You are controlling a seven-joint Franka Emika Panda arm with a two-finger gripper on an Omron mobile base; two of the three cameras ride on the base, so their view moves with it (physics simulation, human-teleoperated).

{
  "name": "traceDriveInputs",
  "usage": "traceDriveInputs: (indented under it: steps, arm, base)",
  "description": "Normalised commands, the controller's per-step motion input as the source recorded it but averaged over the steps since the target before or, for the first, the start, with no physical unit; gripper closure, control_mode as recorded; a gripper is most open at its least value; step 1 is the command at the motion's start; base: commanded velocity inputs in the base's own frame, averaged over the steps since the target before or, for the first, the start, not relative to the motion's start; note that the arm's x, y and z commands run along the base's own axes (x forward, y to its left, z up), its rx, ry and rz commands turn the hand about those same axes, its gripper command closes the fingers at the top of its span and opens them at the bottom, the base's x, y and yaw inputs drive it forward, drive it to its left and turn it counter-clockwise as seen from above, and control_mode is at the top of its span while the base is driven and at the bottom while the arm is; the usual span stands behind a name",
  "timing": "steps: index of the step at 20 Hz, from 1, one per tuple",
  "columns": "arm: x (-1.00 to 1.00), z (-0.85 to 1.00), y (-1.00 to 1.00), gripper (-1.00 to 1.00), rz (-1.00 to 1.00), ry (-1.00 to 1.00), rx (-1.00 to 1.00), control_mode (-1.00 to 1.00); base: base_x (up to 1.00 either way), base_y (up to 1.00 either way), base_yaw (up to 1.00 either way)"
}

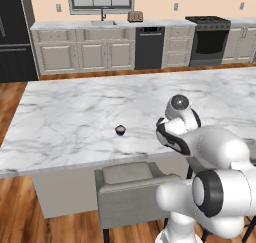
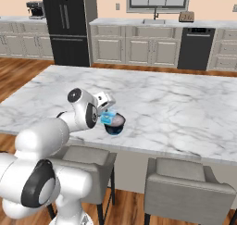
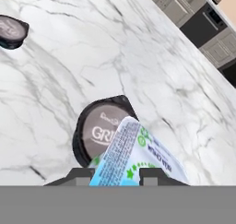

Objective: Stack the yogurt containers by placing the smaller containers on top of the larger containers.

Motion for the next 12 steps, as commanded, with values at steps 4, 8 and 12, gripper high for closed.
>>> traceDriveInputs:
  steps: [4,8,12]
  arm:
    - [0.24,-0.18,0.00,1.00,0.02,0.00,0.00,-1.00]
    - [0.25,-0.16,0.00,1.00,0.02,0.00,0.00,-1.00]
    - [0.23,-0.13,0.00,1.00,0.02,0.00,0.00,-1.00]
  base:
    - [0.00,0.00,0.00]
    - [0.00,0.00,0.00]
    - [0.00,0.00,0.00]
